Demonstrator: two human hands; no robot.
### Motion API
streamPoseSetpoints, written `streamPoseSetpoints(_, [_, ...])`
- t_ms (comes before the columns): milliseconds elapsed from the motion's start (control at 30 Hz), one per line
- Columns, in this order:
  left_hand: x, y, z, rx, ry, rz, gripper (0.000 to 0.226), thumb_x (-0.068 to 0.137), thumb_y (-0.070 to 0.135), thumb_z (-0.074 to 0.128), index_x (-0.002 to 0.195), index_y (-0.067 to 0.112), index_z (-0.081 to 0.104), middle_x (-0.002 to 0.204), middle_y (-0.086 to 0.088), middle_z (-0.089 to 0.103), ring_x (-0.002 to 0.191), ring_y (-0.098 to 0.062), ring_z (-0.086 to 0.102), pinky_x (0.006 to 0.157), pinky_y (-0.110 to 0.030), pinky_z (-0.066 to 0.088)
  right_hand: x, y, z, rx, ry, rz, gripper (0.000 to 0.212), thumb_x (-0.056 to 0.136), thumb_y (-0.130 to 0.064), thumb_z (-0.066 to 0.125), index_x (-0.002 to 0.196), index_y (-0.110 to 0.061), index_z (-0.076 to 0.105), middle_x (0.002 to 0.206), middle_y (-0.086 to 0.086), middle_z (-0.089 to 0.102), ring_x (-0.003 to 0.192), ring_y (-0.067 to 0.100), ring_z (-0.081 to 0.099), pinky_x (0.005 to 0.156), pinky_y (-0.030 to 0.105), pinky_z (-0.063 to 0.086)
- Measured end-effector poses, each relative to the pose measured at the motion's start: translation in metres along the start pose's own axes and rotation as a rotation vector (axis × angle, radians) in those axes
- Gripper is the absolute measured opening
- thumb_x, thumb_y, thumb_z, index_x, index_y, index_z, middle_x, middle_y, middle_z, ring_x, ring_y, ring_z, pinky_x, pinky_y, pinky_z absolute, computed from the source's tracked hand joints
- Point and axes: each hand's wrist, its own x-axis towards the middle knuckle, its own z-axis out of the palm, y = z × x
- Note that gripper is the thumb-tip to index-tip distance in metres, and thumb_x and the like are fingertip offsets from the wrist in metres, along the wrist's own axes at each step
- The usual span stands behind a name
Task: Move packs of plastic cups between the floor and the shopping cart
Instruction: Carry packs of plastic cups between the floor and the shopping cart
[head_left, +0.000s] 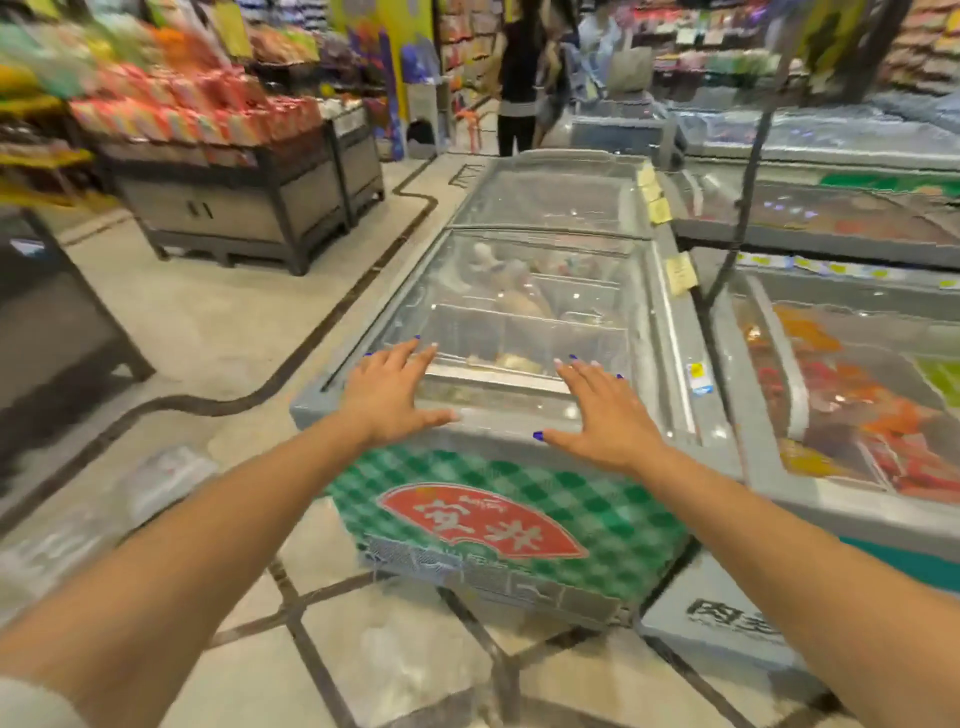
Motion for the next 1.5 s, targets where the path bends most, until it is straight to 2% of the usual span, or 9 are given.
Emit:
streamPoseSetpoints(67, [-0.045,-0.071,-0.012,0.046,0.018,-0.138,0.124,0.052,0.101,0.01,0.154,0.03,0.012,0.162,-0.001,0.015,0.145,-0.027,0.023,0.116,-0.047,0.024,0.031,-0.067,0.014,0.007,-0.024,-0.126,0.096,0.084,-0.07,0.052,0.157,-0.029,0.006,0.164,-0.001,0.009,0.151,0.022,0.007,0.122,0.046,0.008])
streamPoseSetpoints(200, [-0.146,-0.197,-0.028,0.05,0.034,-0.405,0.109,0.069,0.092,0.033,0.154,0.027,0.014,0.162,-0.003,0.013,0.145,-0.03,0.021,0.118,-0.046,0.021,0.08,-0.213,0.042,0.007,-0.073,-0.357,0.097,0.082,-0.075,0.047,0.156,-0.027,0.006,0.165,0.0,0.007,0.151,0.022,0.006,0.122,0.045,0.011])
streamPoseSetpoints(267, [-0.198,-0.258,-0.032,0.06,0.037,-0.503,0.111,0.065,0.095,0.028,0.153,0.028,0.017,0.161,-0.001,0.017,0.144,-0.029,0.025,0.115,-0.048,0.026,0.095,-0.287,0.059,0.035,-0.104,-0.464,0.107,0.072,-0.085,0.035,0.156,-0.026,0.006,0.165,0.001,0.007,0.151,0.024,0.008,0.121,0.046,0.012])
streamPoseSetpoints(333, [-0.251,-0.313,-0.037,0.11,0.028,-0.597,0.112,0.063,0.096,0.021,0.152,0.029,0.02,0.158,0.0,0.025,0.14,-0.028,0.033,0.113,-0.047,0.032,0.105,-0.36,0.08,0.049,-0.132,-0.564,0.104,0.073,-0.082,0.034,0.156,-0.026,0.005,0.165,-0.001,0.005,0.151,0.024,0.008,0.121,0.044,0.01])
streamPoseSetpoints(500, [-0.372,-0.407,-0.049,0.173,-0.012,-0.848,0.117,0.059,0.093,0.015,0.153,0.025,0.02,0.16,-0.004,0.022,0.141,-0.027,0.031,0.114,-0.045,0.029,0.119,-0.519,0.133,0.08,-0.153,-0.753,0.097,0.08,-0.078,0.042,0.156,-0.027,0.009,0.164,-0.002,0.009,0.15,0.022,0.009,0.121,0.043,0.012])
streamPoseSetpoints(633, [-0.449,-0.459,-0.046,0.182,-0.023,-1.005,0.101,0.076,0.085,0.038,0.155,0.026,0.016,0.161,-0.002,0.018,0.144,-0.026,0.026,0.117,-0.042,0.025,0.126,-0.621,0.168,0.108,-0.202,-0.889,0.095,0.082,-0.072,0.048,0.156,-0.027,0.011,0.164,-0.003,0.01,0.15,0.022,0.01,0.121,0.043,0.014])
streamPoseSetpoints(867, [-0.514,-0.526,-0.007,0.083,-0.054,-1.251,0.098,0.079,0.082,0.039,0.155,0.029,0.009,0.162,0.0,0.012,0.146,-0.026,0.02,0.118,-0.045,0.02,0.151,-0.742,0.226,0.06,-0.277,-1.056,0.092,0.084,-0.071,0.05,0.155,-0.035,0.004,0.164,-0.006,0.005,0.151,0.021,0.002,0.121,0.043,0.002])
streamPoseSetpoints(1200, [-0.529,-0.631,0.045,-0.034,-0.045,-1.534,0.102,0.077,0.083,0.037,0.154,0.029,-0.001,0.163,-0.002,-0.001,0.148,-0.026,0.015,0.119,-0.043,0.019,0.229,-0.896,0.323,-0.069,-0.472,-1.289,0.092,0.086,-0.067,0.052,0.154,-0.037,-0.004,0.165,-0.006,-0.004,0.152,0.022,-0.005,0.123,0.046,0.002])
streamPoseSetpoints(1500, [-0.547,-0.712,0.139,-0.088,-0.029,-1.697,0.105,0.073,0.089,0.026,0.155,0.028,0.004,0.162,-0.004,0.01,0.149,-0.024,0.013,0.119,-0.045,0.018,0.252,-1.013,0.445,-0.095,-0.481,-1.533,0.089,0.088,-0.067,0.047,0.153,-0.041,-0.009,0.164,-0.006,-0.01,0.151,0.021,-0.013,0.122,0.041,-0.007])
